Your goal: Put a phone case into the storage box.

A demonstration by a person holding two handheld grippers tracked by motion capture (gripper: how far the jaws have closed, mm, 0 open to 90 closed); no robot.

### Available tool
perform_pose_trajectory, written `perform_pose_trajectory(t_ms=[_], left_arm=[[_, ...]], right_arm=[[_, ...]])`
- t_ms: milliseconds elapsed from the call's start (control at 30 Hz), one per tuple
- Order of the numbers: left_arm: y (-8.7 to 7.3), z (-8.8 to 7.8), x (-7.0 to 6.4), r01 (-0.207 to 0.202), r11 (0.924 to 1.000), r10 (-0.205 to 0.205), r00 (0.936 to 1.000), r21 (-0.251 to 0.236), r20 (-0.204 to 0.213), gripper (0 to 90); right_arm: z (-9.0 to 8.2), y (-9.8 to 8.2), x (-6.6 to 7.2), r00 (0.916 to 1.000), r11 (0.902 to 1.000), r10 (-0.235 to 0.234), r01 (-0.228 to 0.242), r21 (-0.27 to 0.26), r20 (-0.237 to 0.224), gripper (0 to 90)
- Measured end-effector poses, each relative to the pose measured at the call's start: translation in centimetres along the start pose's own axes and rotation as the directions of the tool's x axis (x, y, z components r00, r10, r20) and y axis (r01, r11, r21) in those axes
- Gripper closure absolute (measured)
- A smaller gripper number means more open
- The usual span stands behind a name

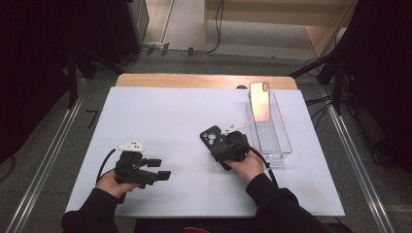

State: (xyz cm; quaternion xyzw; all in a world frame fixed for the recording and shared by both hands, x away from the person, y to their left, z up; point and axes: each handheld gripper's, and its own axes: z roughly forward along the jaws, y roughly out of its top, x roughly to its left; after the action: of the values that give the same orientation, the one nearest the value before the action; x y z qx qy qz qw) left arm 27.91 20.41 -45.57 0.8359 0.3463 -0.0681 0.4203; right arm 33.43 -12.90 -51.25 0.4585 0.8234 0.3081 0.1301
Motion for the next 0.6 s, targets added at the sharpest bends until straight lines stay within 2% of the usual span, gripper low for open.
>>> perform_pose_trajectory(t_ms=[267, 600], left_arm=[[0.01, 0.05, -0.04, 0.003, 1.0000, -0.003, 1.0000, 0.001, 0.002, 27.9], [0.09, 0.01, -0.03, 0.007, 1.0000, -0.007, 1.0000, 0.000, -0.002, 27.9]], right_arm=[[0.19, -0.44, 0.47, 0.9990, 0.9993, -0.026, 0.027, -0.024, 0.036, 9.5], [0.09, -0.56, 0.30, 0.9994, 0.9992, -0.020, 0.021, -0.034, 0.027, 12.1]])
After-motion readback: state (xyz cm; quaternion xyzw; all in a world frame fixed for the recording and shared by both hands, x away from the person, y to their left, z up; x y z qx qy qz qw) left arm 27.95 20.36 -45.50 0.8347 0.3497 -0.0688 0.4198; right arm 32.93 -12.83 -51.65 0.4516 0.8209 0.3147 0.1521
